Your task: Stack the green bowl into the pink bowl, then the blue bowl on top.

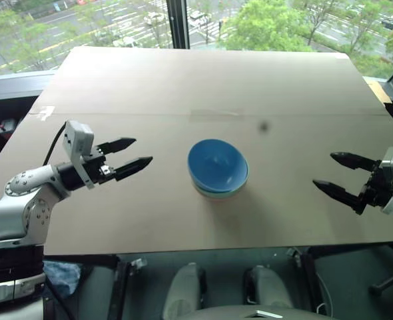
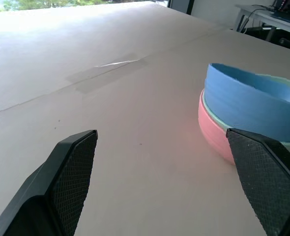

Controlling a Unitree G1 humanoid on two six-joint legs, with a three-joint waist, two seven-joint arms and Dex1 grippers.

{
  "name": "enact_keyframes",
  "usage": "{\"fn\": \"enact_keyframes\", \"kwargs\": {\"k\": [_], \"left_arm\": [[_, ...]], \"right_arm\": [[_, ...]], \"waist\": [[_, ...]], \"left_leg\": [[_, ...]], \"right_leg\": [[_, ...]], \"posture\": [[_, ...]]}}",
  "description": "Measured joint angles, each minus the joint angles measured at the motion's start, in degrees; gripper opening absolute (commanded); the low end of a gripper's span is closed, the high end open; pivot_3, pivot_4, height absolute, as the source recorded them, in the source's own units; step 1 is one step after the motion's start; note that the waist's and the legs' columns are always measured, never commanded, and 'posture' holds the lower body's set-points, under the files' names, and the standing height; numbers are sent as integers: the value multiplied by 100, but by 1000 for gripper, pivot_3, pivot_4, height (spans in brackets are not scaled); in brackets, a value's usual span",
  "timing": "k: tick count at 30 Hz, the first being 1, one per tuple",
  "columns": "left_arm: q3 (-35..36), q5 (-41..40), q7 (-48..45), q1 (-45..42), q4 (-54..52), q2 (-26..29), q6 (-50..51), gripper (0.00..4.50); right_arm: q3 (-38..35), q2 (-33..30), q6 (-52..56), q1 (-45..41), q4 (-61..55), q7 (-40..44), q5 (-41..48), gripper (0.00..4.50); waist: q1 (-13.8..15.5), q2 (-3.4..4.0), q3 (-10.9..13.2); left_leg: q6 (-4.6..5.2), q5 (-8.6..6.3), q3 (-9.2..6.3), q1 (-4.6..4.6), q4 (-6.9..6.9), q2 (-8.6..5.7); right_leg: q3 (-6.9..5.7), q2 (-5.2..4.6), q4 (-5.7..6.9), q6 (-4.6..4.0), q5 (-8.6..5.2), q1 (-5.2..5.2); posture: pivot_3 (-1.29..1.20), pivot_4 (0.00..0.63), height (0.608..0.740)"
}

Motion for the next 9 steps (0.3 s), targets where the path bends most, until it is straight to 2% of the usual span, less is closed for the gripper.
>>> {"fn": "enact_keyframes", "kwargs": {"k": [4,9], "left_arm": [[268,14,110,797,-333,-184,-231,4435],[394,9,206,949,-525,-195,-289,4435]], "right_arm": [[-2,113,-276,453,165,123,-196,4480],[-4,103,-344,445,184,152,-229,4480]], "waist": [[-10,3,-1],[-7,-3,-6]], "left_leg": [[-1,0,4,6,-3,1],[-3,1,2,17,-2,1]], "right_leg": [[3,0,1,-1,0,1],[3,0,2,-2,0,10]], "posture": [[0,150,740],[0,150,740]]}}
